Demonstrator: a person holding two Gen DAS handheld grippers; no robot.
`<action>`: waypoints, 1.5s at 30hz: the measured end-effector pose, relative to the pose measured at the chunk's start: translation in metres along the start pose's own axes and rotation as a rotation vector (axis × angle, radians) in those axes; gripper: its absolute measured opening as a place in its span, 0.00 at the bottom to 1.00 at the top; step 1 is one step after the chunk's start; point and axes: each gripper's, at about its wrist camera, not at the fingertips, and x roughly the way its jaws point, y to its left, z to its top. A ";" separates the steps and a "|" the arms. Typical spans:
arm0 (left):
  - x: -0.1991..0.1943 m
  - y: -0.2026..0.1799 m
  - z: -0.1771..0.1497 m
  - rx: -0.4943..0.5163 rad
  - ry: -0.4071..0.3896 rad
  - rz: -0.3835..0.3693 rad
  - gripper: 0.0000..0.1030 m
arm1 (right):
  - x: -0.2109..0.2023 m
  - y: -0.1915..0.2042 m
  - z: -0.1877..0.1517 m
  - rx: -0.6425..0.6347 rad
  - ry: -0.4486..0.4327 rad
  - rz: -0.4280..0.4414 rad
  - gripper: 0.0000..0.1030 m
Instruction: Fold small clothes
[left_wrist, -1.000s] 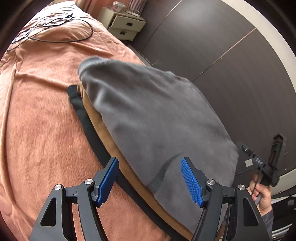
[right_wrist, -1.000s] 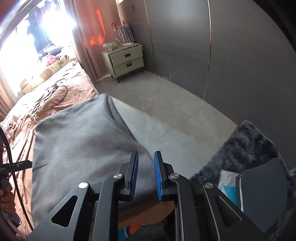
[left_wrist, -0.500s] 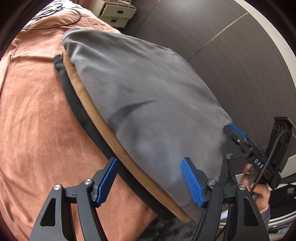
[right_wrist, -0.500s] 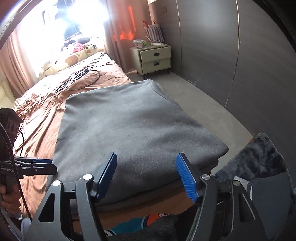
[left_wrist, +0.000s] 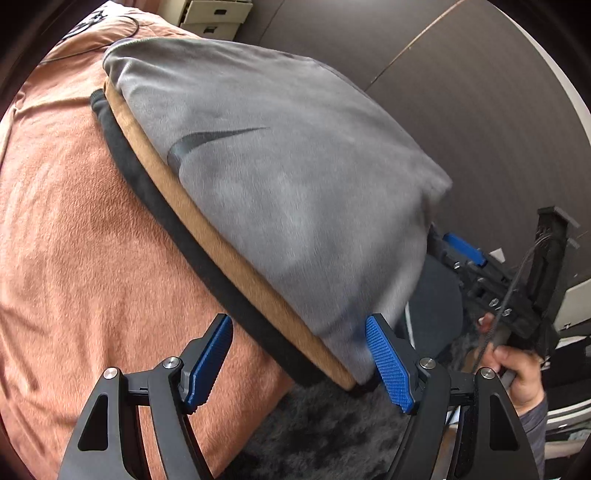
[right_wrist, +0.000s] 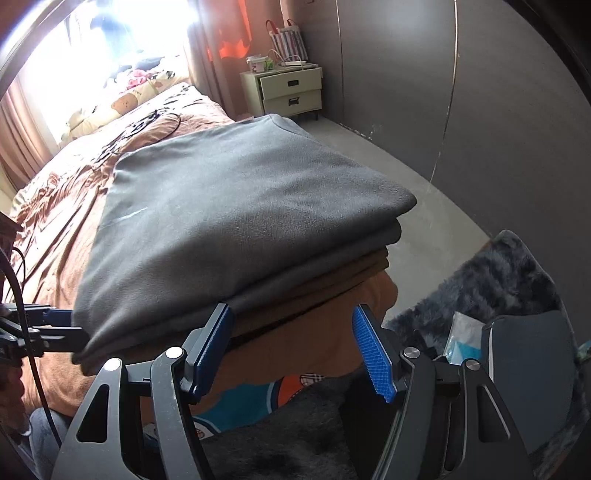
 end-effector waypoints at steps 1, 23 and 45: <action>-0.002 -0.001 -0.002 -0.001 -0.003 0.003 0.74 | 0.000 0.003 0.003 -0.002 -0.006 0.003 0.63; -0.149 -0.017 -0.036 0.031 -0.273 0.128 1.00 | -0.141 0.041 -0.014 -0.003 -0.141 0.004 1.00; -0.316 0.000 -0.137 0.116 -0.514 0.248 1.00 | -0.249 0.125 -0.059 -0.059 -0.258 0.048 1.00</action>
